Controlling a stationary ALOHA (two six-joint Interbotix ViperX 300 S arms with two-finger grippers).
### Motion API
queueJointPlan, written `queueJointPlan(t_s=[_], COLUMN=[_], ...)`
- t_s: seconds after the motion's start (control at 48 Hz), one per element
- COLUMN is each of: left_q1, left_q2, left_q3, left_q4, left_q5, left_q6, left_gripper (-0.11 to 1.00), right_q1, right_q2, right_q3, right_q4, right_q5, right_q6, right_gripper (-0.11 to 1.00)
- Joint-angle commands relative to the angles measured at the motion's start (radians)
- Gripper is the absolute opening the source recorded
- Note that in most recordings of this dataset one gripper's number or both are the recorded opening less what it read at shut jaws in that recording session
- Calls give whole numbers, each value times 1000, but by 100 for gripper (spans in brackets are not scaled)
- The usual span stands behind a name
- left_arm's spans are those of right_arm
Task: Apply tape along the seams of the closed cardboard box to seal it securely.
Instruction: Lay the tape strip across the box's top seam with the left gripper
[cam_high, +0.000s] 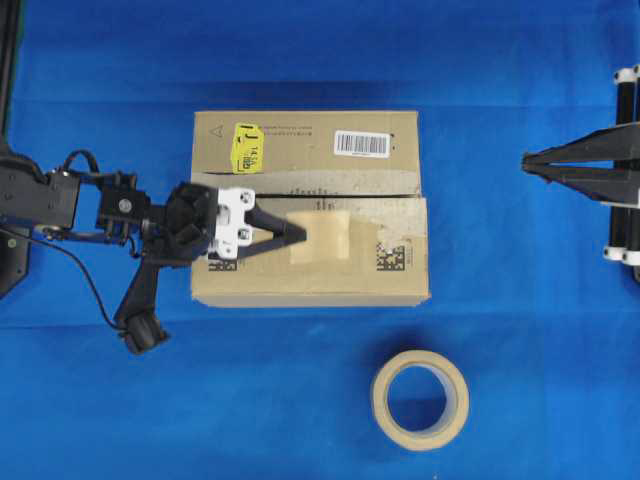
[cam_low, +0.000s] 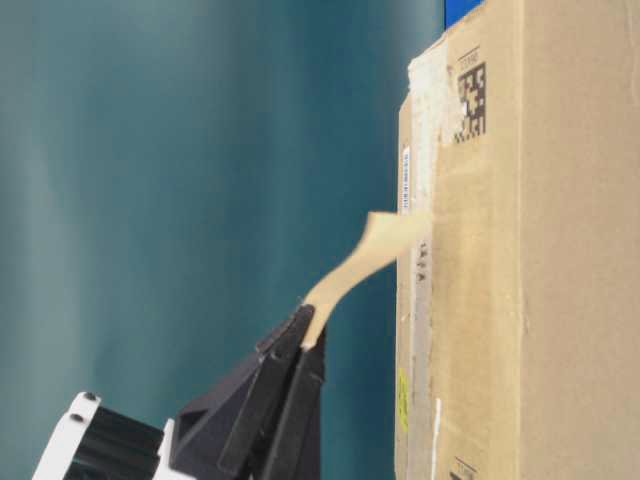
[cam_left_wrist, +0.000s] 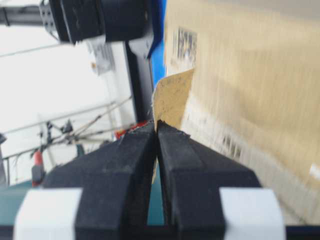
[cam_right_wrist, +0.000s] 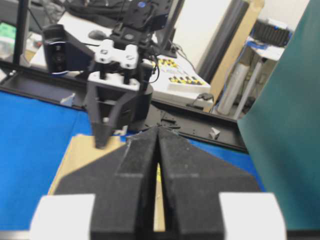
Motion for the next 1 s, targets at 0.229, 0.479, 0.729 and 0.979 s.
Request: queueJointPlan(t_s=[0.229, 0.479, 0.729, 0.979], left_q1=[86, 103, 106, 114], left_q2=[-14, 6, 15, 15], left_q3=[-23, -46, -57, -57], left_q4=[-2, -2, -2, -2], left_q5=[17, 57, 129, 189], left_q6=[9, -3, -5, -5], left_gripper=[2, 2, 2, 2], right_q1=[-2, -2, -2, -2], right_q2=[49, 71, 89, 130], right_q3=[-38, -38, -46, -57], right_q4=[-5, -5, -5, -5], right_q5=[-9, -21, -25, -46], right_q6=[-8, -35, -37, -37], right_gripper=[0, 0, 0, 0])
